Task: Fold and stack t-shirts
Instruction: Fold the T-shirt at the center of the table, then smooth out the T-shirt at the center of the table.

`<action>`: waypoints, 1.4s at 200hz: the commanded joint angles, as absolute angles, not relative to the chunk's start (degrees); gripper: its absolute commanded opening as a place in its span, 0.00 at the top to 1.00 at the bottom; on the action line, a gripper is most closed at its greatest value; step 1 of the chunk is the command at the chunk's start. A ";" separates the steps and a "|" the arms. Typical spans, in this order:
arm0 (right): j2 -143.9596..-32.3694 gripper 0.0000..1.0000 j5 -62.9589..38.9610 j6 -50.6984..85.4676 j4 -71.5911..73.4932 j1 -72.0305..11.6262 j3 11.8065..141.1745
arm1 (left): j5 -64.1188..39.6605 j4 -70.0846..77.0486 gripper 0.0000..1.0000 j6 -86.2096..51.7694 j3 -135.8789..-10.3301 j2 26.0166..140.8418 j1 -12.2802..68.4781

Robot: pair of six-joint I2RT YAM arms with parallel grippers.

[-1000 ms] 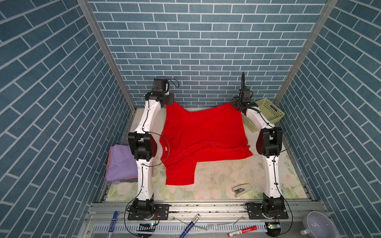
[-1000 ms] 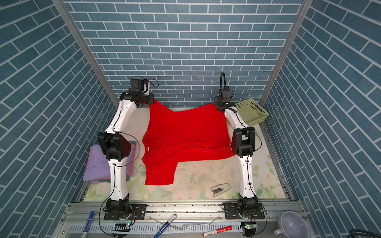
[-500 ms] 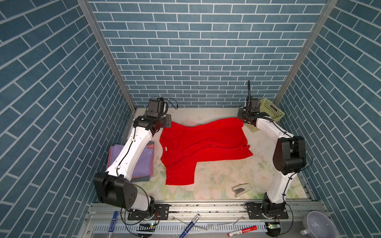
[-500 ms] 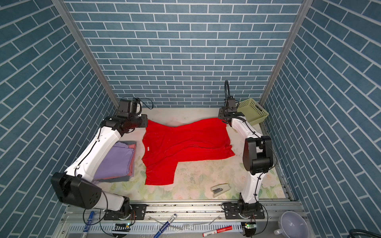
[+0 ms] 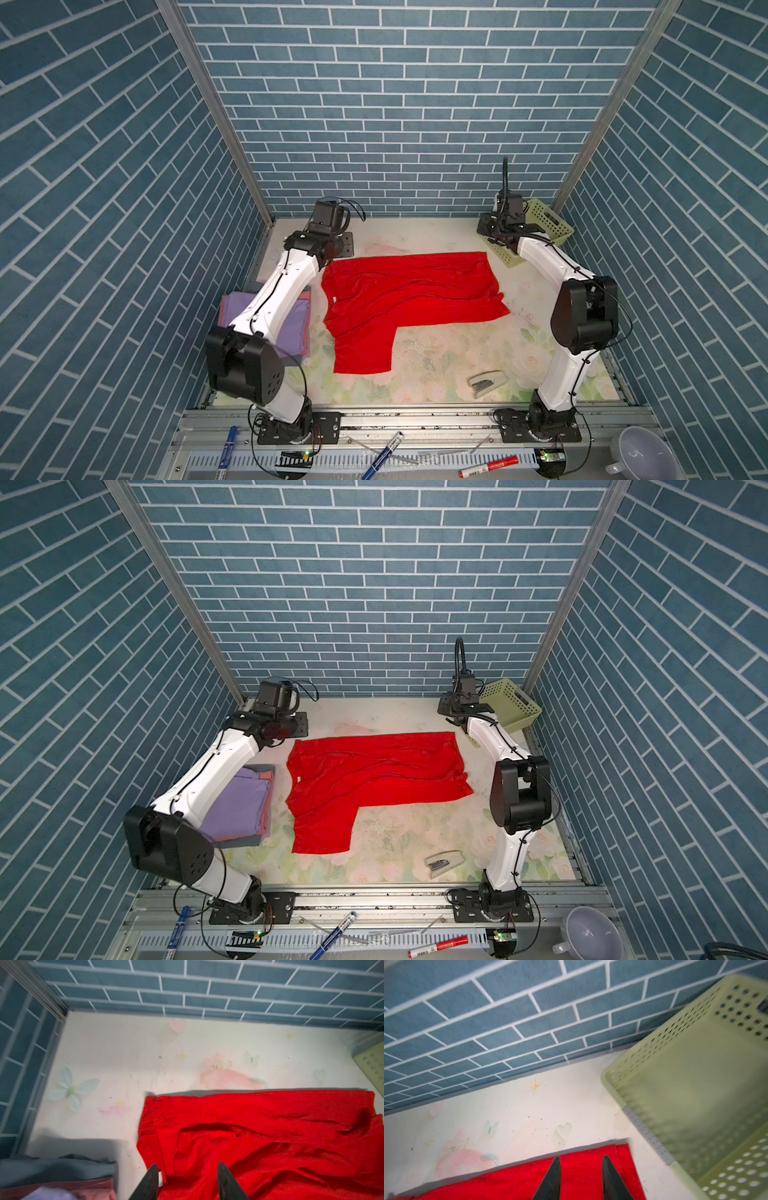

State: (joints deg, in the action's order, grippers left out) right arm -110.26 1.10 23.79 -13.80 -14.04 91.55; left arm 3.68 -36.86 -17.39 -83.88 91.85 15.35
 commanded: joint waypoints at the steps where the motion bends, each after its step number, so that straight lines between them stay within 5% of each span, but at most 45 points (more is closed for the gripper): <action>1: -114.44 0.68 -3.26 26.66 -16.15 -16.18 92.94 | -0.73 -33.56 0.53 -22.91 -81.06 96.32 15.25; 83: -123.49 0.74 -3.39 27.68 -23.37 -18.44 94.10 | -3.97 -26.12 0.55 -31.55 -77.33 108.99 15.14; 140: -118.46 0.76 6.07 25.92 -32.60 -18.64 87.41 | -3.72 -28.49 0.57 -31.54 -77.22 111.57 14.85; 221: -110.05 0.76 4.02 28.53 -39.81 -18.85 81.83 | -1.67 -31.14 0.58 -30.32 -77.05 111.01 13.97; 280: -121.42 0.74 0.91 27.93 -34.41 -17.84 94.75 | -2.44 -31.38 0.57 -31.91 -78.41 112.88 13.21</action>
